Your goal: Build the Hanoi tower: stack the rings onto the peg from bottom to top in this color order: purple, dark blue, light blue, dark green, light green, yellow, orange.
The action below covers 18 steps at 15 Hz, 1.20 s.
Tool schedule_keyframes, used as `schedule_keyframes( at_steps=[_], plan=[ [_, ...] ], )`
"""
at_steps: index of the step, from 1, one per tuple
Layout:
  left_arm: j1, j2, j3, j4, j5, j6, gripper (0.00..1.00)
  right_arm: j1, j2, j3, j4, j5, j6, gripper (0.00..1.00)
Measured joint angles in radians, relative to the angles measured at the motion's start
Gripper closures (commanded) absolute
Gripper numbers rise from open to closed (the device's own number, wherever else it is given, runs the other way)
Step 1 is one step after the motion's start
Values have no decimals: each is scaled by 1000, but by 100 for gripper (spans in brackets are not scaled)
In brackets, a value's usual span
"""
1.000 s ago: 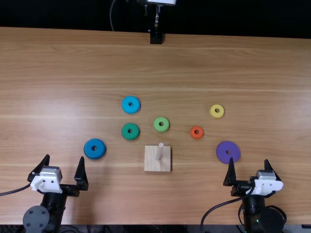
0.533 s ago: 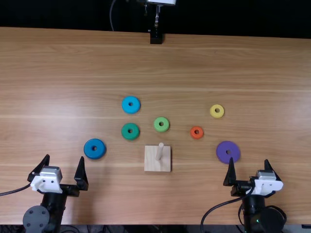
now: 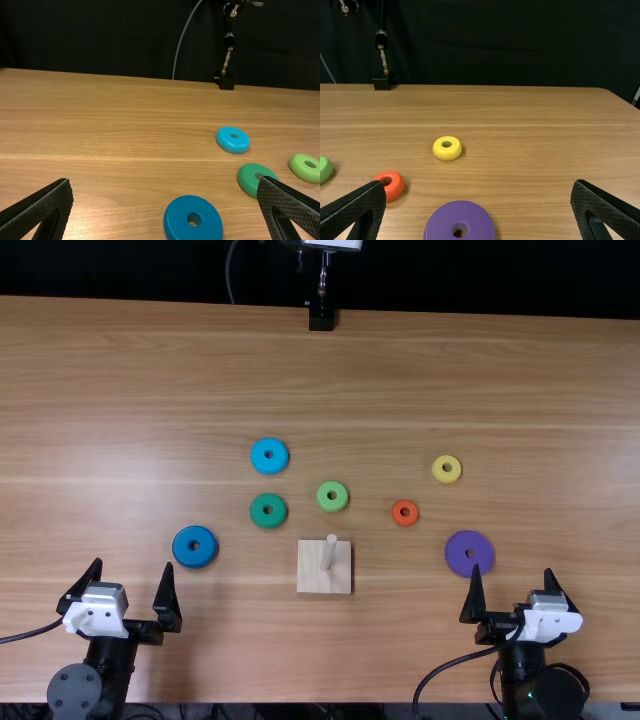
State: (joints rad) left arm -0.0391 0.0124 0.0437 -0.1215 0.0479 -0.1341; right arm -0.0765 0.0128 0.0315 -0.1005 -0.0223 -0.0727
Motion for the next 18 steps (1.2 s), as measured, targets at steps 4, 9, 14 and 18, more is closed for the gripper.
schedule_keyframes(
  at_steps=[4,9,14,18],
  plan=[
    [0,0,0,0,0,0,0,0,0,3,-9,0,0,0],
    [0,0,0,0,0,0,0,0,15,176,-55,4,2,0],
    [0,0,0,0,-1,0,0,0,261,422,-120,8,0,0],
    [0,0,0,0,0,0,0,0,450,565,-169,8,0,0]
  ],
)
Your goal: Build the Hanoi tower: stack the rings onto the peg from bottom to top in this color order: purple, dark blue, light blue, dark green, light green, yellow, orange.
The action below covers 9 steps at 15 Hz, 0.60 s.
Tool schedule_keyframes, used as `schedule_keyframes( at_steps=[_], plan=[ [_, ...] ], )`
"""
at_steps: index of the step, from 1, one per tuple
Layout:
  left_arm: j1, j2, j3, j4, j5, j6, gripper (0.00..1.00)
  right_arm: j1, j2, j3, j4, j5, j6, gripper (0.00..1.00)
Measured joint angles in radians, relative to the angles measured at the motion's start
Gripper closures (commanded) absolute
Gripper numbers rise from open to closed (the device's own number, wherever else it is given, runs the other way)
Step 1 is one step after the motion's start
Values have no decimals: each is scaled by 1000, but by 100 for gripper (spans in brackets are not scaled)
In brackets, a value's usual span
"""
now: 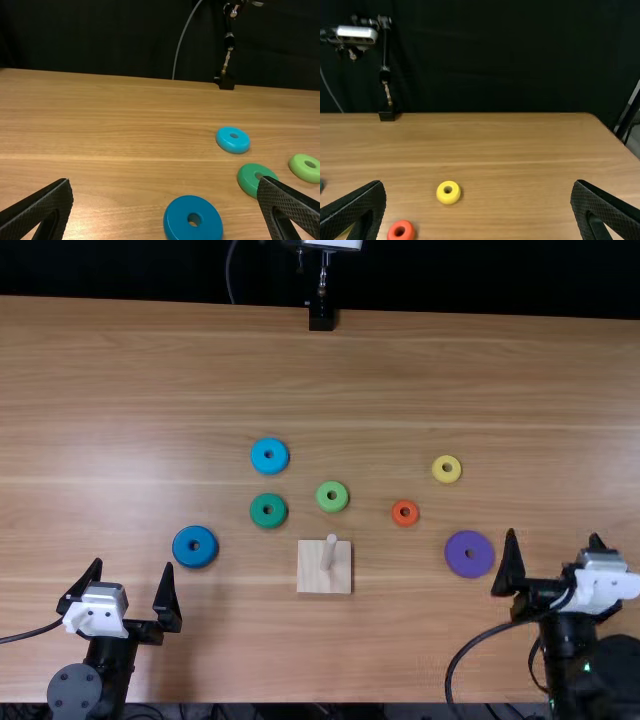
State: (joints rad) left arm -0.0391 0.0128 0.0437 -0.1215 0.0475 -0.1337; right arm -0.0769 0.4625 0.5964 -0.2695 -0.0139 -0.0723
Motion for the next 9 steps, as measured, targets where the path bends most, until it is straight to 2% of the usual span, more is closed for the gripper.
schedule_keyframes(
  at_steps=[6,9],
  plan=[
    [0,0,0,0,0,0,0,0,470,199,-193,-1,2,0],
    [0,0,0,0,0,0,0,24,606,243,-239,3,2,0]
  ],
)
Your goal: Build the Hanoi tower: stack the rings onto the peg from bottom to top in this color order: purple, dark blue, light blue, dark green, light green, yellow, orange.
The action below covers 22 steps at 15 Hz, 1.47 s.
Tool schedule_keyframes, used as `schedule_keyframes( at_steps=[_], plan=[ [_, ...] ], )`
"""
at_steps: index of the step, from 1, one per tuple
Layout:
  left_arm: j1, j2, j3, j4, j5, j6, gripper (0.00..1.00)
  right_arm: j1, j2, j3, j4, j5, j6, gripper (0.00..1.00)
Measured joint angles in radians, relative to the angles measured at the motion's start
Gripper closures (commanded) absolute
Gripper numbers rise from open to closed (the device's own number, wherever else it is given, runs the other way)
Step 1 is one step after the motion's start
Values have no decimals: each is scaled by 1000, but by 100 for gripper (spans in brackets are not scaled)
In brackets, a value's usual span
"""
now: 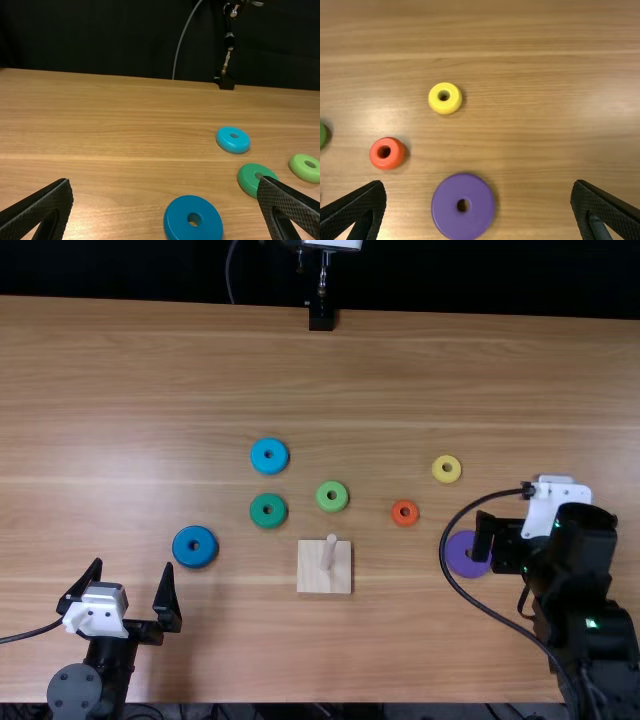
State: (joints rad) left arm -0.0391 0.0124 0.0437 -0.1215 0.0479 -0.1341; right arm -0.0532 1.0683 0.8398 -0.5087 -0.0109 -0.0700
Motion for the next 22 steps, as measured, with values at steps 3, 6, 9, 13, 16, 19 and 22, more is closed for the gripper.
schedule_keyframes(
  at_steps=[3,6,9,13,16,19,22],
  plan=[
    [0,0,0,0,0,0,0,27,167,32,-62,1,1,0],
    [0,0,0,0,0,1,0,39,255,48,-74,1,2,0],
    [0,0,0,0,0,0,0,39,367,60,-68,1,1,0],
    [0,0,0,0,0,0,0,39,472,90,-81,0,24,0],
    [0,0,0,0,0,0,0,40,520,97,-79,0,36,0],
    [0,0,0,0,-1,0,0,41,591,97,-83,0,43,0],
    [0,0,0,0,0,0,0,53,602,99,-82,1,42,0]
  ],
)
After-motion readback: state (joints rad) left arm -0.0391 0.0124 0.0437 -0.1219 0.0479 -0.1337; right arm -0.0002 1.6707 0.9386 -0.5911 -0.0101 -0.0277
